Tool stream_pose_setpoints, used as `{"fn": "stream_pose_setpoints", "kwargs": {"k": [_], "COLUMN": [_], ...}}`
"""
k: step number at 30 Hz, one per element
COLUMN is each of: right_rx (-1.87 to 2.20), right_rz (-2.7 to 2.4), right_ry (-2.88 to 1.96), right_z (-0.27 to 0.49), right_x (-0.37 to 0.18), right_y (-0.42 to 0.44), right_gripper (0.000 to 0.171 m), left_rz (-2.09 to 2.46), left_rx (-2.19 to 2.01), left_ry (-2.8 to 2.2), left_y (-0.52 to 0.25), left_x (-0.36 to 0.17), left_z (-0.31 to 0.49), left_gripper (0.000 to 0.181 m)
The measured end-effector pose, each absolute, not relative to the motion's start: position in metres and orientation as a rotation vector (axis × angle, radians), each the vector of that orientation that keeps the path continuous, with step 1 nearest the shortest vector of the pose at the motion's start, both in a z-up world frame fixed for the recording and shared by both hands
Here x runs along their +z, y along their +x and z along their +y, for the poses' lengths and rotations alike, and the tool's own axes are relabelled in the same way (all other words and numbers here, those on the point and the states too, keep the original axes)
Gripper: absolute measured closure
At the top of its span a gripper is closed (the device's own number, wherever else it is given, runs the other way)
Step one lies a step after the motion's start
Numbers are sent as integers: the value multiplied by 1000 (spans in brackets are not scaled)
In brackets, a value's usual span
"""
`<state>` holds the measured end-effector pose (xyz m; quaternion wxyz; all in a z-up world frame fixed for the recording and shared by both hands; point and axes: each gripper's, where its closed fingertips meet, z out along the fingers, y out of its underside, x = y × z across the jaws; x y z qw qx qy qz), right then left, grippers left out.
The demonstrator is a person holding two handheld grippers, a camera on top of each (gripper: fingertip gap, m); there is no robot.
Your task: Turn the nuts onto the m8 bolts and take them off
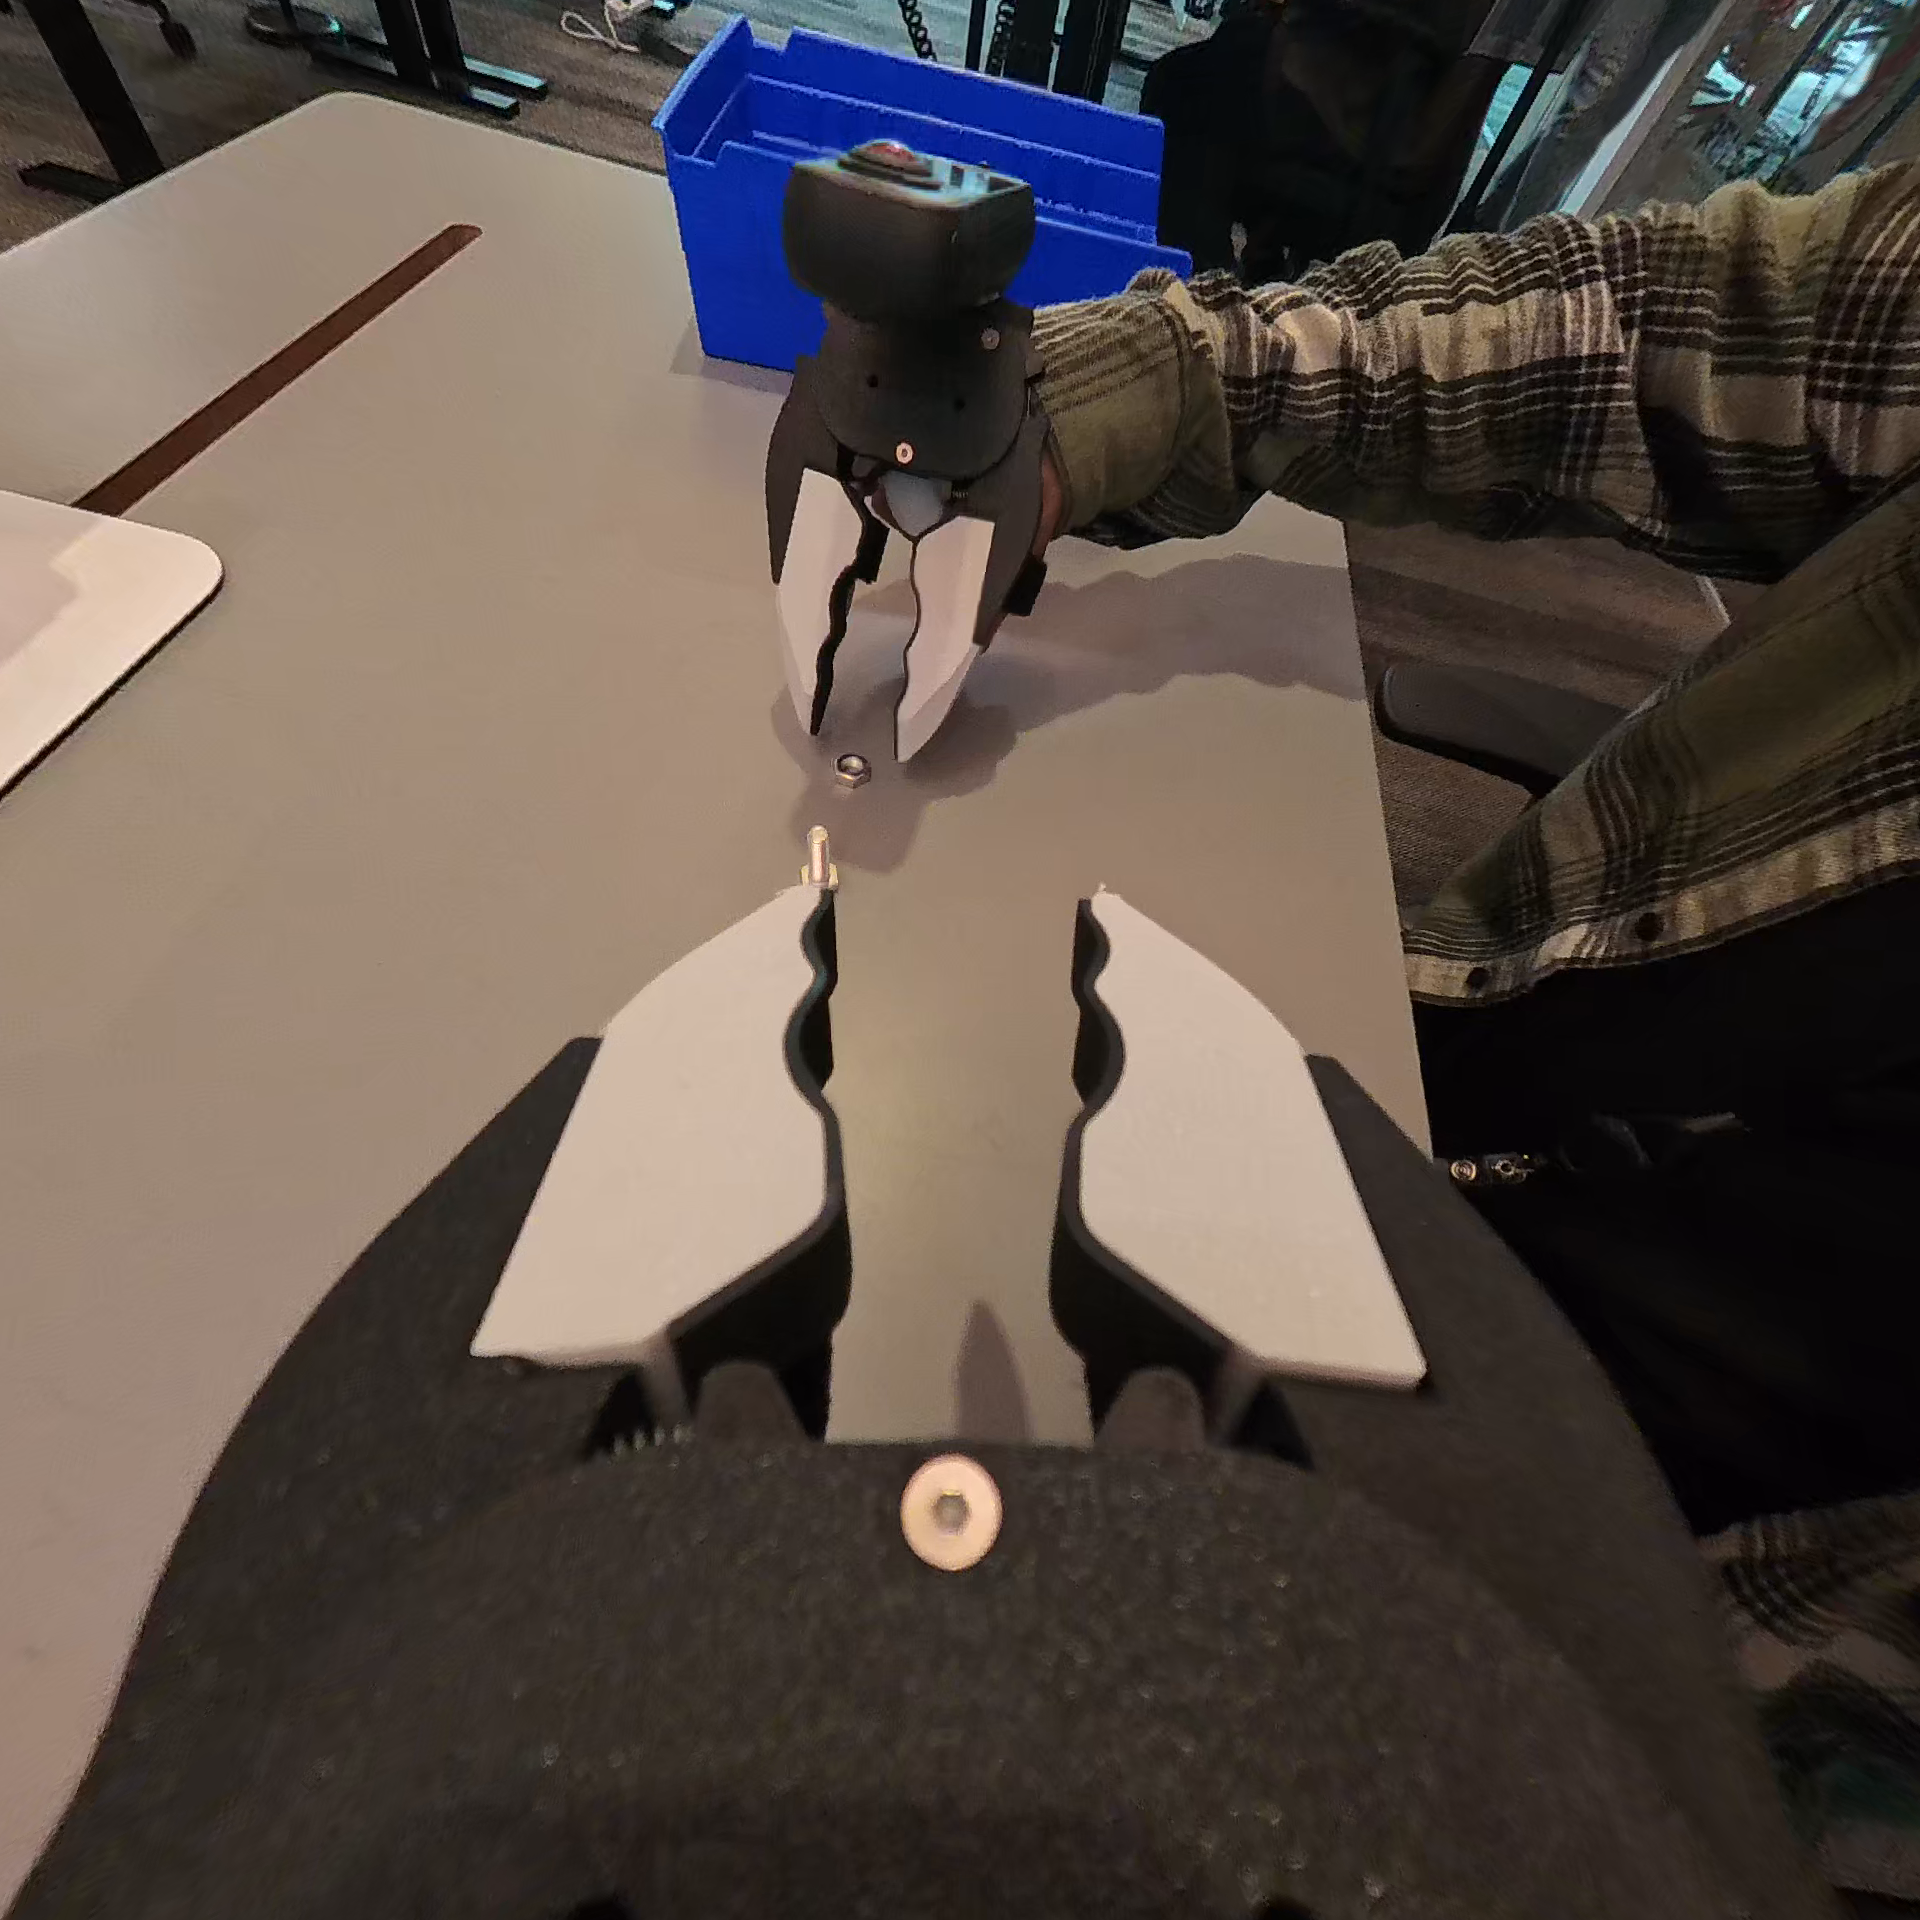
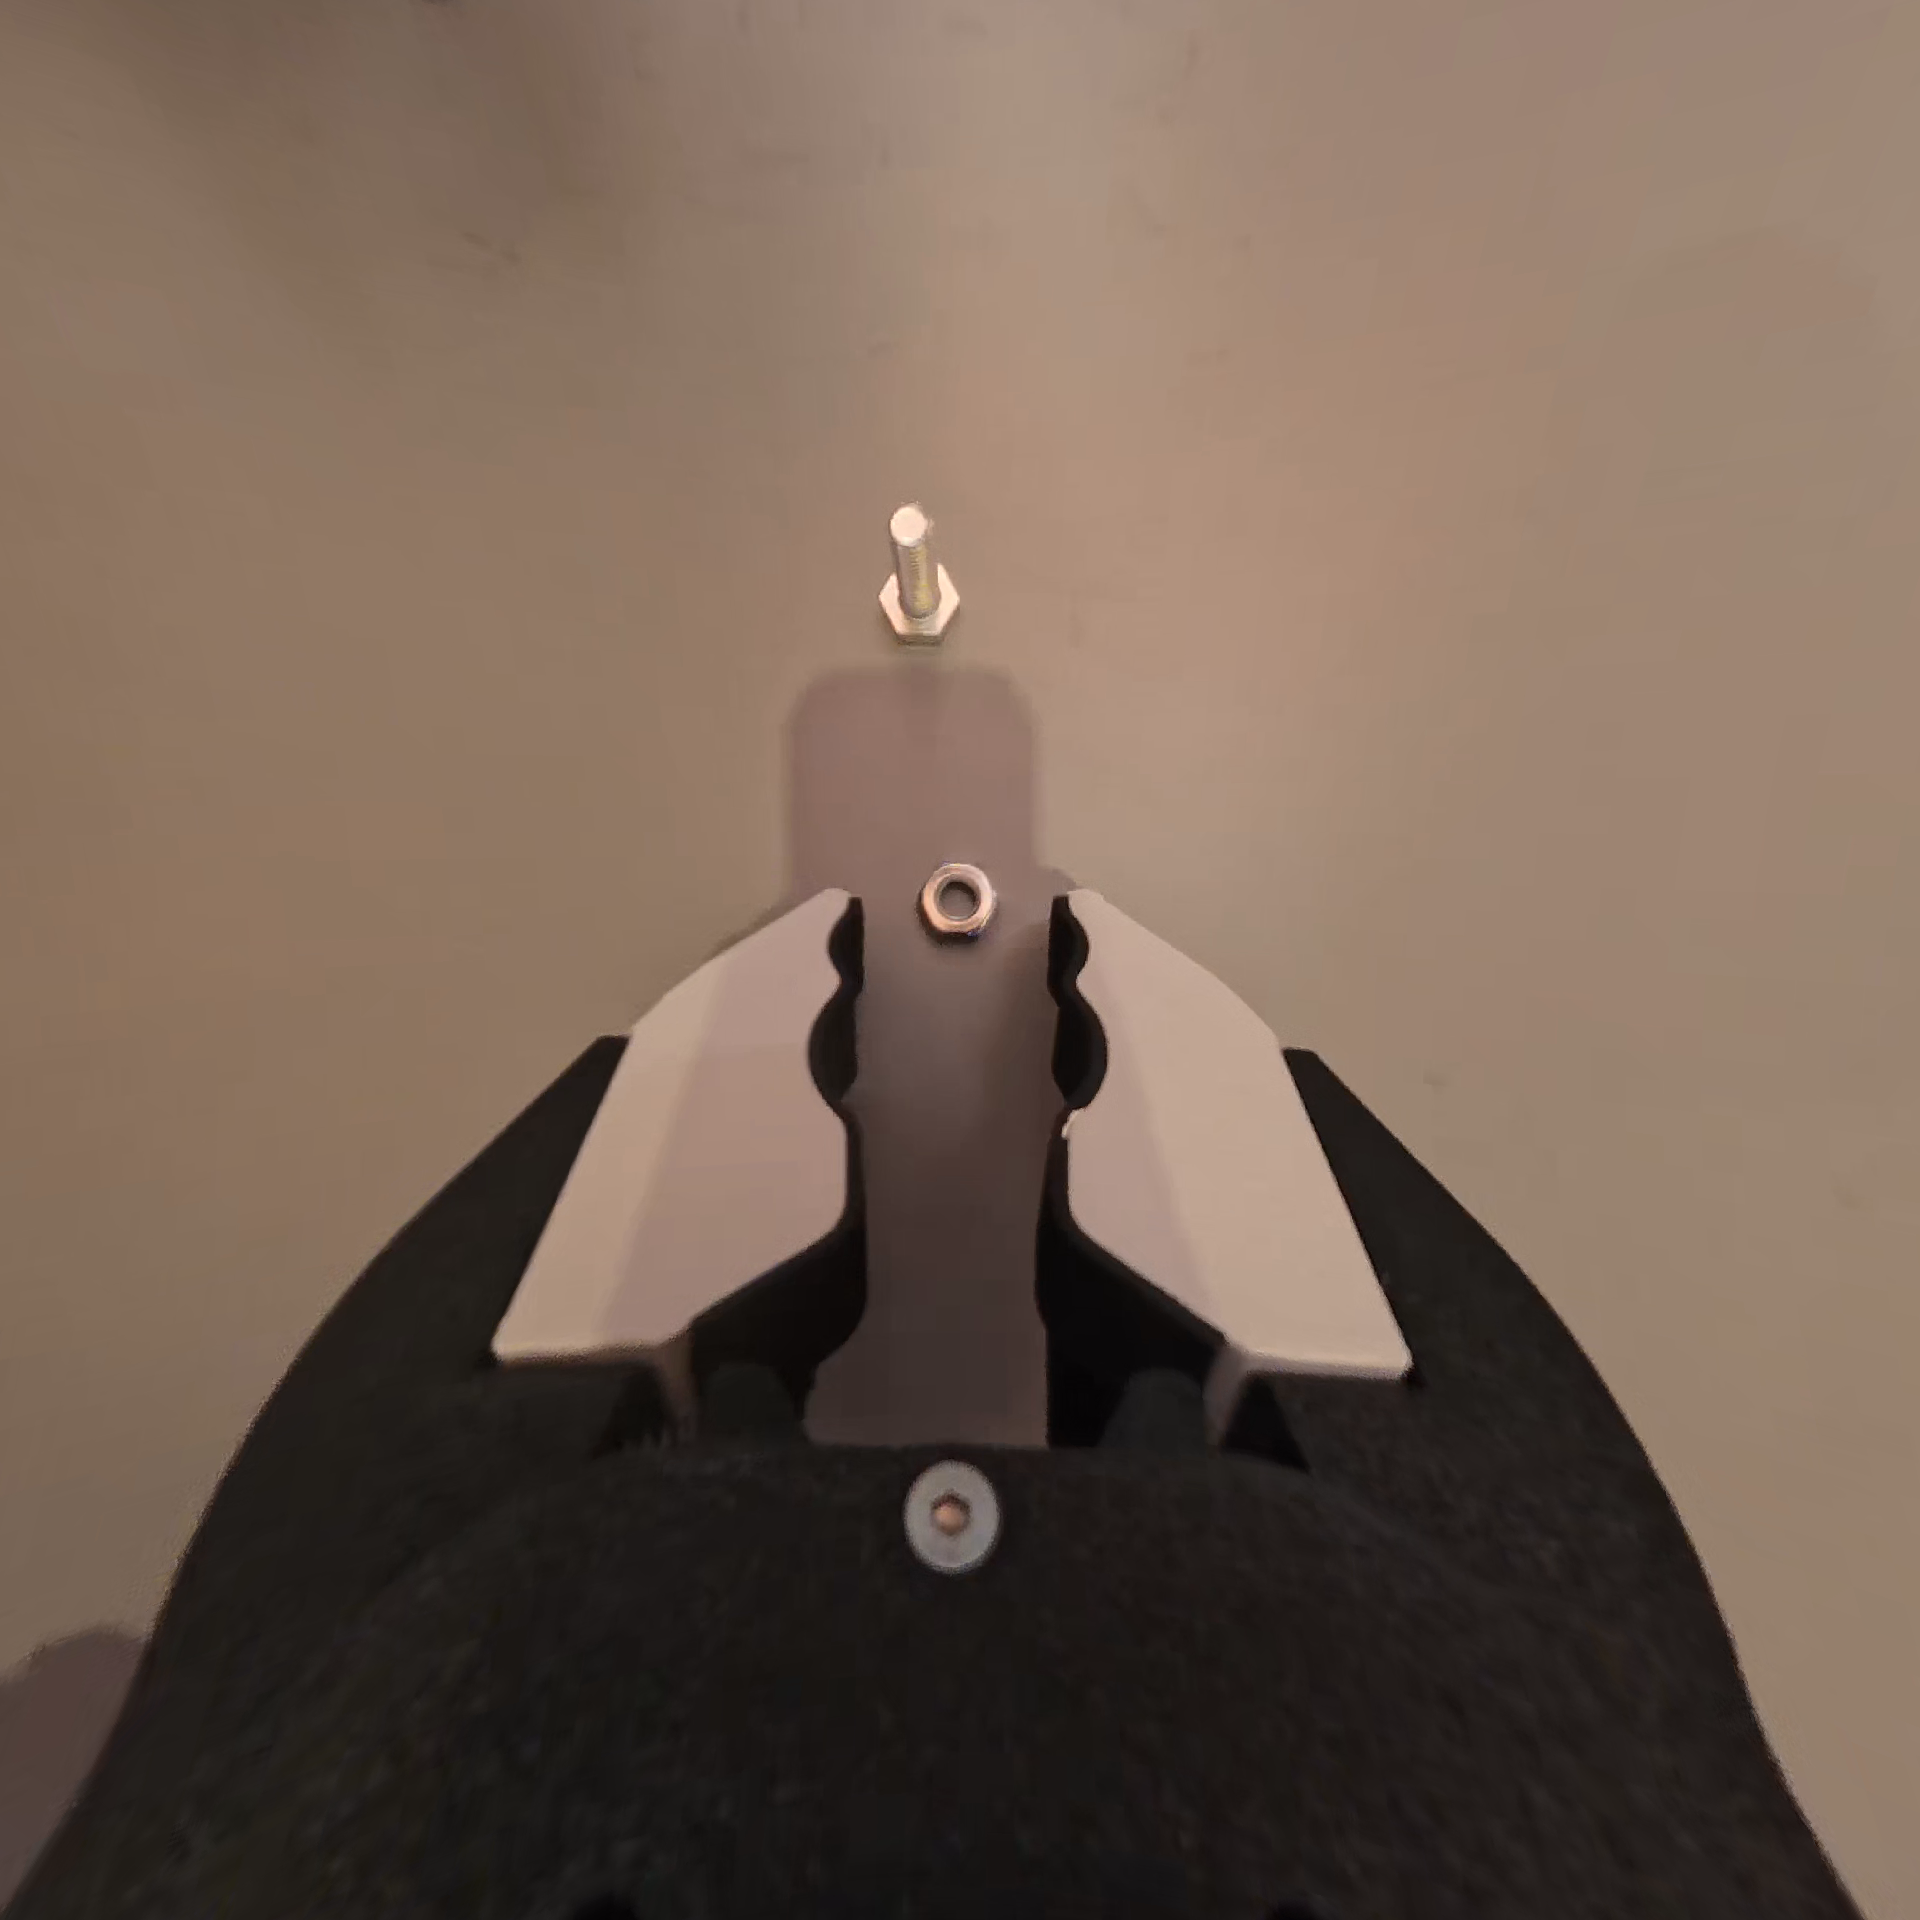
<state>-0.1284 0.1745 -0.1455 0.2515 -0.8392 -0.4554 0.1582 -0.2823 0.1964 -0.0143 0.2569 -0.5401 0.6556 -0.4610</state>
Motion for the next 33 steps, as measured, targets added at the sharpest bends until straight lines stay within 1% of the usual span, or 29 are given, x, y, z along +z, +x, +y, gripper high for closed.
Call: {"fn": "stream_pose_setpoints", "kwargs": {"k": [4,10,14,18,21,25,31,33], "right_rx": [400,387,371,345,406,429,398,395], "right_rz": [-1258,-1297,-1304,-1315,-1229,-1121,-965,-921], "right_ry": [-2303,-2328,-2335,-2326,-2285,-2246,-2245,-2235], "right_z": [178,177,178,178,181,177,146,133], "right_x": [-148,-154,-157,-156,-143,-109,-64,-53], "right_y": [-130,-133,-132,-131,-134,-126,-106,-102], "right_gripper": [141,152,156,156,156,156,156,156], "left_rz": [1784,1789,1797,1806,1823,1903,2073,2116], "left_rx": [-1240,-1244,-1233,-1242,-1227,-1169,-1040,-1031], "left_ry": [-1474,-1491,-1507,-1534,-1549,-1505,-1501,-1505], "left_y": [-284,-283,-280,-274,-264,-249,-221,-211], "left_x": [-17,-22,-29,-39,-49,-69,-101,-109], "left_z": [197,198,199,202,206,208,205,201], "left_gripper": [139,139,138,136,129,116,96,94]}}
